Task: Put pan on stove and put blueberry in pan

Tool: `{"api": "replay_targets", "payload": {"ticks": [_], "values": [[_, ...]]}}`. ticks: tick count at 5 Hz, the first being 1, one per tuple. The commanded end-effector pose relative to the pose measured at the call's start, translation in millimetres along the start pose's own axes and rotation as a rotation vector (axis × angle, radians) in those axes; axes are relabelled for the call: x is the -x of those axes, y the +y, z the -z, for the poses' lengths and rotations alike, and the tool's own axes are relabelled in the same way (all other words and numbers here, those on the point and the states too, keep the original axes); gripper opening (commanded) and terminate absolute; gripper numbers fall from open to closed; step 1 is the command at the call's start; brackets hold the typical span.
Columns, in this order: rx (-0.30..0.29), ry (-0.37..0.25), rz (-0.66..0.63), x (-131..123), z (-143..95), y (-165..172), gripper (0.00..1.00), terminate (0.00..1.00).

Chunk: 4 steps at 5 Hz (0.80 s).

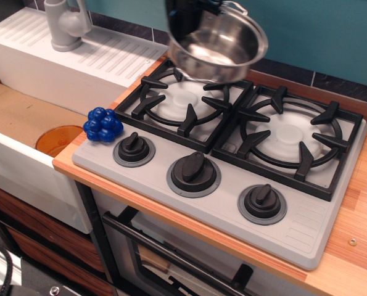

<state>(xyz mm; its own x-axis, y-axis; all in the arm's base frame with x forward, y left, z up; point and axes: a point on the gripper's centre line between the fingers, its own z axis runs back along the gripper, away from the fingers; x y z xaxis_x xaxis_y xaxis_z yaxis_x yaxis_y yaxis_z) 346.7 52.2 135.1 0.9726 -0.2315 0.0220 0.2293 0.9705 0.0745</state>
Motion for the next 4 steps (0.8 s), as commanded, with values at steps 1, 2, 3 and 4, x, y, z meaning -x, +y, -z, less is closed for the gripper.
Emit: {"api": "replay_targets", "payload": {"ticks": [1,2,3,4], "values": [[-0.001,-0.075,0.027,-13,-1,37,0.0,0.0],[0.024,-0.09,0.024,-12,16,44,0.0,0.0],[0.033,-0.102,0.015,-9,31,47,0.0,0.0],[0.045,-0.112,-0.004,-6,47,45,0.0,0.0]]}}
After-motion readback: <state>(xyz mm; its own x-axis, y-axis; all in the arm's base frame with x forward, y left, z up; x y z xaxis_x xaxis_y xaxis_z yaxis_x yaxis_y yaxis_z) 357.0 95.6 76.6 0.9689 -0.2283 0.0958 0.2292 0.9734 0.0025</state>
